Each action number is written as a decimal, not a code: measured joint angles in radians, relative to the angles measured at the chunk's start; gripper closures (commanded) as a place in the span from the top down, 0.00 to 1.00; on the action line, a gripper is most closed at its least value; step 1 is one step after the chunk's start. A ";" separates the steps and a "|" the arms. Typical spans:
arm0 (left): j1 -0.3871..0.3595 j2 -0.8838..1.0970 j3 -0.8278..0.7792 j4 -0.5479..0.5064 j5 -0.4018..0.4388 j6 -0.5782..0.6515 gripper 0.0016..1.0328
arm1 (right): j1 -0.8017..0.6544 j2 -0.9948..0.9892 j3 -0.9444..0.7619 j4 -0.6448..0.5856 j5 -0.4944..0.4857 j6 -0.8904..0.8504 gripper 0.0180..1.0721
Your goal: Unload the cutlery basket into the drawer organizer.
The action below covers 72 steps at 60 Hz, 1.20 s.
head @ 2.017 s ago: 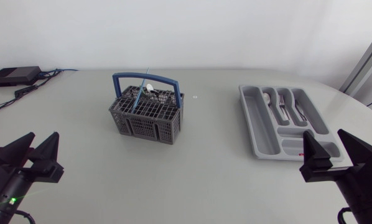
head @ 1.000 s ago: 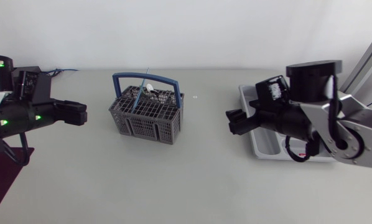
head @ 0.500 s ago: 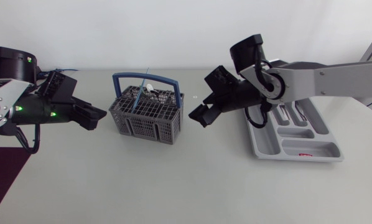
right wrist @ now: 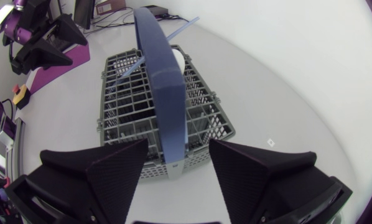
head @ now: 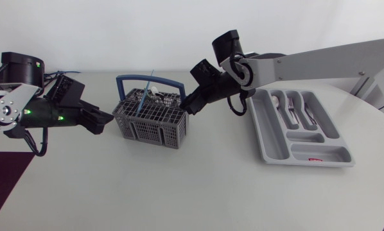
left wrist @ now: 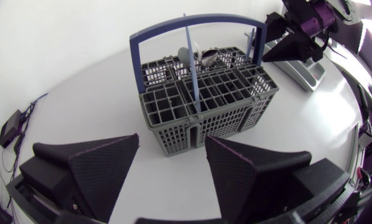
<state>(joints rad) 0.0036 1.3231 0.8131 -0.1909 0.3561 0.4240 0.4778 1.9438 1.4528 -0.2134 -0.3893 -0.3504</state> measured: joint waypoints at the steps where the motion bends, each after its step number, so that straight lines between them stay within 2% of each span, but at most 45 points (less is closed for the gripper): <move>1: 0.000 0.000 0.000 0.002 0.000 0.000 0.90 | 0.002 0.003 0.002 0.000 0.000 -0.002 0.39; 4: 0.000 0.000 0.000 0.003 0.003 0.000 0.90 | 0.012 0.011 0.009 0.000 -0.001 -0.012 0.31; 17: 0.000 0.000 0.002 0.006 0.003 0.000 0.90 | 0.020 0.014 0.010 0.000 -0.011 -0.053 0.19; 27: 0.000 0.000 0.002 0.009 0.003 0.000 0.90 | -0.003 -0.027 -0.040 -0.025 -0.056 -0.102 0.19; 46: 0.000 0.000 0.002 0.010 0.003 0.000 0.90 | -0.082 -0.228 -0.239 -0.162 -0.113 -0.250 0.20; 48: 0.000 0.001 0.002 0.018 0.003 0.000 0.90 | -0.090 -0.253 -0.265 -0.166 -0.114 -0.258 0.26; 52: -0.005 0.014 0.002 0.050 0.003 0.000 0.90 | -0.100 -0.292 -0.305 -0.164 -0.112 -0.272 0.72; 54: -0.009 0.028 0.002 0.066 0.003 -0.001 0.90 | -0.101 -0.313 -0.320 -0.165 -0.113 -0.277 0.86; 56: -0.015 0.046 0.002 0.079 0.003 -0.002 0.90 | -0.103 -0.345 -0.335 -0.164 -0.113 -0.279 0.88; 72: -0.061 0.232 0.031 0.157 0.002 -0.005 0.90 | -0.168 -0.618 -0.448 -0.138 -0.116 -0.263 0.90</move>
<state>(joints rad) -0.0574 1.5547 0.8436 -0.0341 0.3580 0.4191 0.3096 1.3254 1.0046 -0.3515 -0.5049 -0.6132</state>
